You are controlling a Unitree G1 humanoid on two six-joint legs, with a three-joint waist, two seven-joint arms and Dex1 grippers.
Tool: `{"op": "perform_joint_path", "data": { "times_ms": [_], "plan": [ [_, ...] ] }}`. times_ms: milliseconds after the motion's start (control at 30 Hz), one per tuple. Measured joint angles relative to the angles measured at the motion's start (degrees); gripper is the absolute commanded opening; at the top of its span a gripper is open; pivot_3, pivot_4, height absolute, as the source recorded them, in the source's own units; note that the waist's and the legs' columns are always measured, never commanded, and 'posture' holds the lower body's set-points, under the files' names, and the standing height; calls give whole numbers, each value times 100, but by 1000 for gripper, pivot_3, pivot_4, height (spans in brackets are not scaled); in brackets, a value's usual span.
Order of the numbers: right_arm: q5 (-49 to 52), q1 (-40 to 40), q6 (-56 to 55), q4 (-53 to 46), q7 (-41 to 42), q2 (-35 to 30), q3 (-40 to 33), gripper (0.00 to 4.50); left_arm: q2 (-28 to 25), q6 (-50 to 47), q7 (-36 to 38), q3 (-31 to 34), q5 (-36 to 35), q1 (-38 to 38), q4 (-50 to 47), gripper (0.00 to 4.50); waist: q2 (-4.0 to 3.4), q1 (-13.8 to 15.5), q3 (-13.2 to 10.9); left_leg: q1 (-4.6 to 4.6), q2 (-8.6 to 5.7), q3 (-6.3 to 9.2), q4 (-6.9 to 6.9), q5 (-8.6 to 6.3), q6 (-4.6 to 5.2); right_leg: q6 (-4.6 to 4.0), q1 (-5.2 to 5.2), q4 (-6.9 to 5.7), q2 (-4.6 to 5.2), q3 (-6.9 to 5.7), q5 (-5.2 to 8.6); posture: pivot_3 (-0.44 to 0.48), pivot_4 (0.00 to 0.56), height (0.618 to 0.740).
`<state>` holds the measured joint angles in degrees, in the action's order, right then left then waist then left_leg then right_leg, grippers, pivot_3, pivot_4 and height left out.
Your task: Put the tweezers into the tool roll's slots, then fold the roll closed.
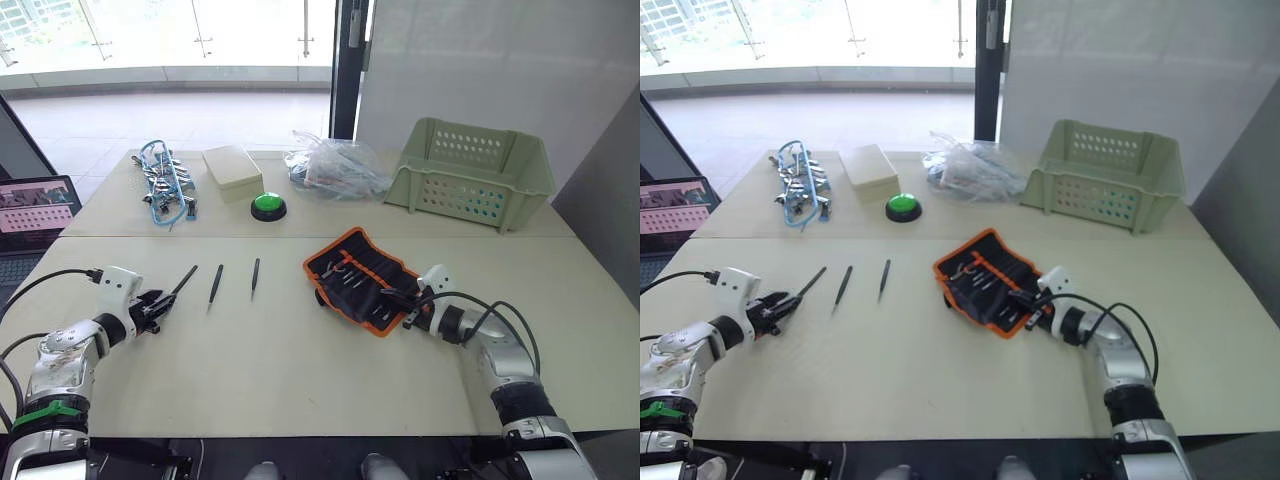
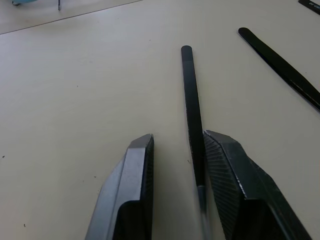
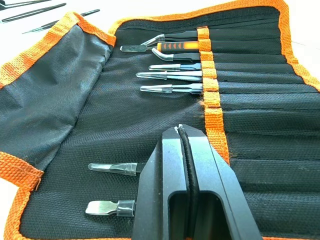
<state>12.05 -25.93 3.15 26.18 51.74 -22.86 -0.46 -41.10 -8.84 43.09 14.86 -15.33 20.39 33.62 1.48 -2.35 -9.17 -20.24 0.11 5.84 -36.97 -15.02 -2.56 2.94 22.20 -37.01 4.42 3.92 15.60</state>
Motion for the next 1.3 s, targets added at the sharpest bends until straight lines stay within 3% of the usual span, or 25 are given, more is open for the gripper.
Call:
{"op": "perform_joint_path", "data": {
  "times_ms": [67, 267, 533, 867, 1067, 1300],
  "plan": [
    [3, 25, 40, -48, -13, 0, 0, 0, 0, 26, 0, 10, 0, 0, 6, 28, 0, 1, 0, -1, 0, 0, 0, 0, 0, 0, 0, 0, 0, 0, 0, 0, 150, 740],
    [3, 31, 78, -99, -28, 7, 18, 0, 37, 47, 2, 158, -99, -12, -135, 28, 5, -9, -3, -6, 1, 3, 0, 0, 0, 0, 5, 0, -2, -1, 0, 0, 150, 740],
    [-2, 11, 58, -66, -60, 16, 24, 0, 39, -617, 174, 132, -596, 194, -1883, 28, 11, -15, -5, -7, 2, 4, 0, 0, 0, 0, 4, 1, -2, -2, 0, 0, 150, 740],
    [73, 39, -12, -124, -176, 109, -37, 0, 605, -2469, 441, -1227, -1168, 1128, -3654, 28, 8, -41, -9, -13, 1, 4, 0, 0, 0, 0, 6, 1, -4, 1, 0, 0, 150, 740],
    [236, 38, 149, -233, -182, 43, -126, 0, 1089, -3155, 207, -2190, -872, 1758, -3733, 28, -6, -22, -25, -28, -6, 5, -2, 1, -1, 1, 13, 5, -1, 1, 0, 0, 150, 740],
    [274, -19, 293, -464, -228, -65, -247, 0, 1729, -3643, -71, -3096, -320, 2135, -3295, 28, -9, -34, -27, -107, -8, 7, -29, 6, -4, -1, 95, -12, -2, 3, -1, 0, 150, 740]
  ]
}}
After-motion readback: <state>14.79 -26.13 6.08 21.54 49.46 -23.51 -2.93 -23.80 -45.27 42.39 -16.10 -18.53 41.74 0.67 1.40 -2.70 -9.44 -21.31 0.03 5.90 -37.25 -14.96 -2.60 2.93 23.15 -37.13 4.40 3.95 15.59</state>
